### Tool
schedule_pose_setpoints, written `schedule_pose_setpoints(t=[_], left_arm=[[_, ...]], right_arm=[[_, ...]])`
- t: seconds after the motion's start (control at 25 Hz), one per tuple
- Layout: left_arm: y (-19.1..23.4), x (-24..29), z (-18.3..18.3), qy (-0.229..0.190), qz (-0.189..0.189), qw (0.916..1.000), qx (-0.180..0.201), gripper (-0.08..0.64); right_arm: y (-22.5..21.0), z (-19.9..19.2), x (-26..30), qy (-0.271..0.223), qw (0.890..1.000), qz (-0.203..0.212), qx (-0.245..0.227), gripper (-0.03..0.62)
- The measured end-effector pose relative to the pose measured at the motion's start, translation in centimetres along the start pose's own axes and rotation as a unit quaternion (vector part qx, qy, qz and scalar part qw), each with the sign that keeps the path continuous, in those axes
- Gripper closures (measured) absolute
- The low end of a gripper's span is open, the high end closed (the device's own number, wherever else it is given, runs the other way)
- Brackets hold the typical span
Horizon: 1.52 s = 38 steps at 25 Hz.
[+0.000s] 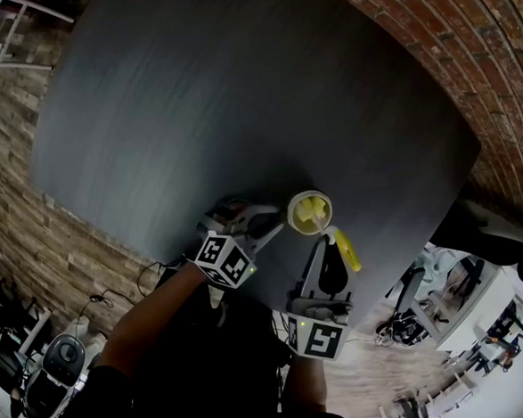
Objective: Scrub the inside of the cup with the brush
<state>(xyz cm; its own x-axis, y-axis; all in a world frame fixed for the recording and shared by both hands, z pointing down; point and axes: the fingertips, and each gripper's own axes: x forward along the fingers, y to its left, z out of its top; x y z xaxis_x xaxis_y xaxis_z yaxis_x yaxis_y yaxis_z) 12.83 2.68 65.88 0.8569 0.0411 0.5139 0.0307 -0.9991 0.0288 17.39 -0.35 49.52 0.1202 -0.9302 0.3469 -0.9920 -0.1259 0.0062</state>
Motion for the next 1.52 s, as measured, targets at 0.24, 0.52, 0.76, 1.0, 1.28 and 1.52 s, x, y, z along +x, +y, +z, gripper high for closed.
schedule_pose_setpoints(t=[0.24, 0.52, 0.76, 1.0, 1.28, 1.52], left_arm=[[0.0, 0.1, -0.1, 0.001, -0.001, 1.0000, 0.001, 0.478], [0.2, -0.1, -0.5, 0.000, 0.001, 1.0000, -0.004, 0.477], [0.3, 0.1, -0.6, 0.001, 0.002, 1.0000, -0.005, 0.477], [0.4, 0.1, -0.7, 0.002, 0.004, 1.0000, -0.008, 0.477], [0.2, 0.5, -0.5, 0.003, 0.005, 0.9999, -0.011, 0.477], [0.3, 0.3, -0.7, 0.003, 0.005, 0.9998, -0.018, 0.477]], right_arm=[[0.7, -0.9, -1.1, 0.015, 1.000, 0.014, -0.007, 0.548], [0.1, -1.6, -1.8, 0.041, 0.998, -0.007, -0.042, 0.548], [-0.6, -1.6, -1.9, 0.048, 0.998, -0.030, -0.027, 0.548], [0.5, -1.5, -1.9, 0.047, 0.999, -0.010, -0.004, 0.548], [0.3, -1.9, -2.7, 0.044, 0.999, -0.004, -0.028, 0.548], [-0.3, -1.9, -2.7, 0.049, 0.997, -0.038, -0.039, 0.548]])
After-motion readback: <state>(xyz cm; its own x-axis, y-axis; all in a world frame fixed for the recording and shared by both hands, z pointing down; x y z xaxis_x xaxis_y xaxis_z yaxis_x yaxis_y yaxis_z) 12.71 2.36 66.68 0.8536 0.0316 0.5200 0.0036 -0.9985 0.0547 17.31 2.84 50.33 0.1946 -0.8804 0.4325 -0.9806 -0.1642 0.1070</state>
